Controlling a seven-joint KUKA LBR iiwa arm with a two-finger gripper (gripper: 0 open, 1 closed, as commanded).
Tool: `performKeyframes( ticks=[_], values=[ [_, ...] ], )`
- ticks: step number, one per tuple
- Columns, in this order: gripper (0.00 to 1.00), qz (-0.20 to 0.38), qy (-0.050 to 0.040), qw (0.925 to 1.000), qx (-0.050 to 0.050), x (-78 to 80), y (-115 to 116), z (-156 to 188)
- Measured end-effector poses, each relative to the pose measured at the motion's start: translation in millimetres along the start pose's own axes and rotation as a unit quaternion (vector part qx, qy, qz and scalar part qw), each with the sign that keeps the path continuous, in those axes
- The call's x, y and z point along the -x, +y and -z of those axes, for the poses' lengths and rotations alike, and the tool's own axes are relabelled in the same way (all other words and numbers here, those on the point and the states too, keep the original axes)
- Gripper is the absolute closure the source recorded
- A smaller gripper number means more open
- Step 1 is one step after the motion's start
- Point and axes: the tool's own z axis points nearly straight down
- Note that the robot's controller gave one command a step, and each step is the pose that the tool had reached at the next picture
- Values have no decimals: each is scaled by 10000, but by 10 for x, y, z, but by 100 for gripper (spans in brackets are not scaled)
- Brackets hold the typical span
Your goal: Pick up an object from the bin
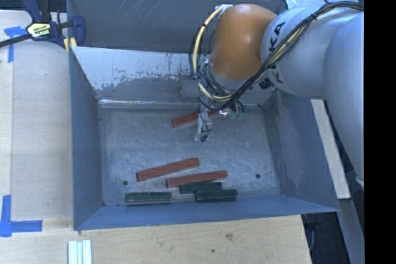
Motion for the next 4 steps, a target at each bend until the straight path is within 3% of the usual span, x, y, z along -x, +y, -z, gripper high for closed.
performKeyframes(
  ticks=[1,2,3,4],
  values=[
    [0,-1198,62,9928,7,-20,41,-313],
    [0,-1193,59,9928,3,-22,40,-311],
    [100,-1193,26,9929,3,-6,37,-296],
    [100,-1192,12,9929,2,2,34,-278]
  ],
)
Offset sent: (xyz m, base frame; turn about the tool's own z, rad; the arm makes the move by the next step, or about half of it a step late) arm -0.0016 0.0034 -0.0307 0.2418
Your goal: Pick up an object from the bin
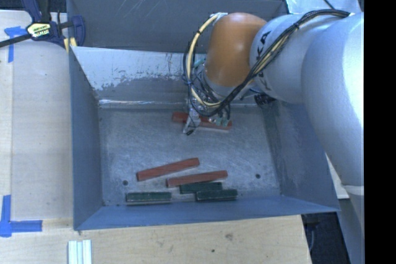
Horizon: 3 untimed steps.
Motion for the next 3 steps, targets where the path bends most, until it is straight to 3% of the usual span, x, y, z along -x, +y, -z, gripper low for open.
performKeyframes(
  ticks=[2,3],
  values=[
    [100,3,-13,10000,3,28,3,263],
    [100,4,-25,10000,6,54,4,762]
  ],
)
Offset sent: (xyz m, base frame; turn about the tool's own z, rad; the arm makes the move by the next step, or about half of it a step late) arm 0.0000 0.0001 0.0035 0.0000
